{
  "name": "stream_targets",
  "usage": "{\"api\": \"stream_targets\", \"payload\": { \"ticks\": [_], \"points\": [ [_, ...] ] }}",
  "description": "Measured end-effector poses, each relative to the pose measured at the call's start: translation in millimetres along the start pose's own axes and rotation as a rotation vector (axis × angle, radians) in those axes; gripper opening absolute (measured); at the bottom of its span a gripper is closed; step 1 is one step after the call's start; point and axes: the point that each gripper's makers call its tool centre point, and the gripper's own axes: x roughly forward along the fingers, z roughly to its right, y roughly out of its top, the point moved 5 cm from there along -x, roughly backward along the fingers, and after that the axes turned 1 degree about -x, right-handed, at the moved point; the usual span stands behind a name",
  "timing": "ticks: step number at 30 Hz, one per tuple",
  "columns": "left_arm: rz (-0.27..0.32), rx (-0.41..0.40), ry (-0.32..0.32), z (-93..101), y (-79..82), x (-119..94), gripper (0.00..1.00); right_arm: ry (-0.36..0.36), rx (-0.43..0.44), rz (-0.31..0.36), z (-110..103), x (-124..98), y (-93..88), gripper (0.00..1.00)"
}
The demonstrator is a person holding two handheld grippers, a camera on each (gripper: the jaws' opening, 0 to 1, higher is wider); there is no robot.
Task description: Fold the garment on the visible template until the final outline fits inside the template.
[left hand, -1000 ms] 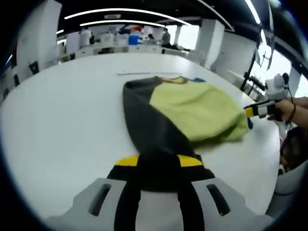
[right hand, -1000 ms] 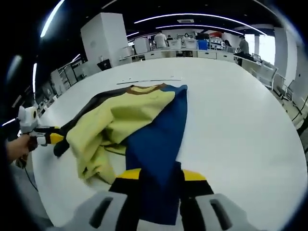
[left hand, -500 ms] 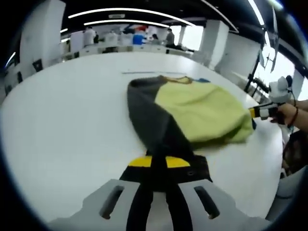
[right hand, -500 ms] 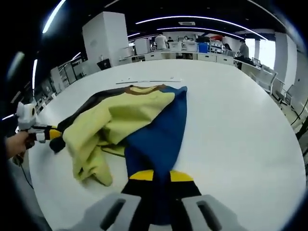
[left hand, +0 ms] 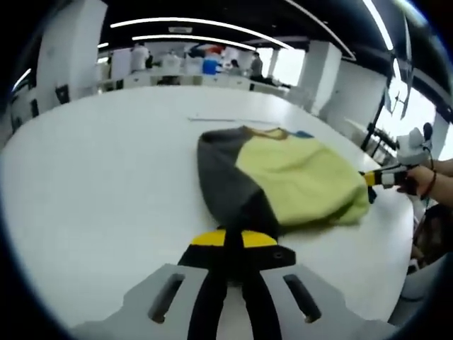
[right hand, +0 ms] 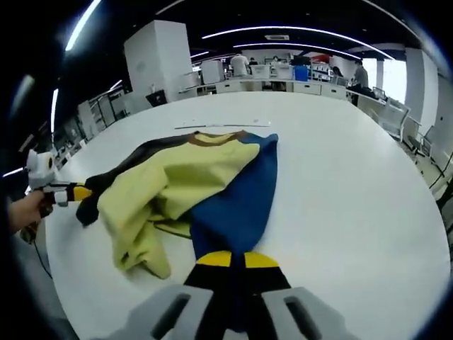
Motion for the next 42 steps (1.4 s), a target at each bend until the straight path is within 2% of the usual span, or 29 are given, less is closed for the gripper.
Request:
{"api": "stream_targets", "payload": {
  "ticks": [8,11,12,24,29,34,42],
  "points": [
    [0.049,0.03,0.049,-21.3,24.7,-17.4,0.02,-0.019,-0.032,0.027,13.0,-13.7,21.5,0.0],
    [0.054,0.033,0.066,-32.5,27.7,-20.5,0.02,-0.033,-0.028,0.036,19.6,-20.9,27.9,0.0],
    [0.052,0.036,0.074,-37.1,28.6,-21.8,0.02,-0.042,-0.027,0.038,28.9,-21.8,27.9,0.0],
    [0.018,0.049,0.122,-58.5,23.0,-25.4,0.02,-0.115,-0.036,0.01,78.4,-37.2,35.5,0.0],
    [0.002,0.044,0.149,-67.6,20.5,-25.0,0.02,-0.155,-0.025,-0.01,110.2,-38.2,37.3,0.0],
    [0.003,0.04,0.165,-75.9,21.9,-25.3,0.02,-0.183,-0.044,-0.04,126.2,-42.1,34.9,0.0],
    [-0.012,0.047,0.19,-83.0,22.2,-25.9,0.02,-0.209,-0.012,-0.077,151.2,-43.1,28.6,0.0]
  ]
}}
